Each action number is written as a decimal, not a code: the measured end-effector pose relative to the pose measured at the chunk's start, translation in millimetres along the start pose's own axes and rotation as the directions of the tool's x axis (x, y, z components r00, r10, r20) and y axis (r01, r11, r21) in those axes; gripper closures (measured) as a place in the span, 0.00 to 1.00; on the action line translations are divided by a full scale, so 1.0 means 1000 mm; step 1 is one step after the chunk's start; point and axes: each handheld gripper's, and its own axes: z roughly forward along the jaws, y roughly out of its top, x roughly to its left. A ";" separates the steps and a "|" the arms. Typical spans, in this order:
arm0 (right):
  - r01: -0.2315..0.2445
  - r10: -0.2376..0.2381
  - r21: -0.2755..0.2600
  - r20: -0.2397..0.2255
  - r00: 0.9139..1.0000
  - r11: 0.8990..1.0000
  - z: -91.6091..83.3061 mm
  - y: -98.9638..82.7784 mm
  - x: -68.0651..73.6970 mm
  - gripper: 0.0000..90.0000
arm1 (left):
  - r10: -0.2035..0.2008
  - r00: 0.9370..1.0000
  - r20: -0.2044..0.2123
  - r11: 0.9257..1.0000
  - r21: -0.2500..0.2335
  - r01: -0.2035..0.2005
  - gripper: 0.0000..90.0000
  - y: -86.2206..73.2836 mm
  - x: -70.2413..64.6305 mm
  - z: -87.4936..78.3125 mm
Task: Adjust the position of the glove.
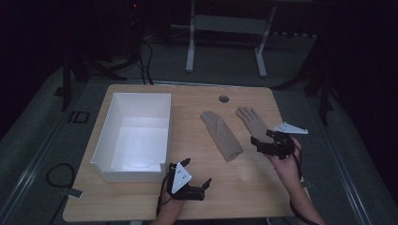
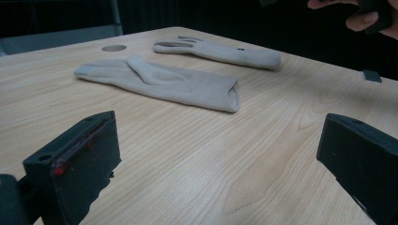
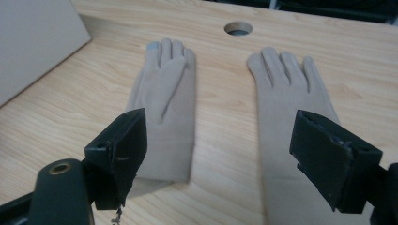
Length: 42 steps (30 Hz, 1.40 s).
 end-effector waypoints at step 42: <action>0.114 -0.094 0.142 -0.143 0.985 0.983 0.120 0.035 0.050 0.40 | 0.009 1.000 0.005 1.000 -0.001 -0.009 0.00 0.000 -0.001 0.000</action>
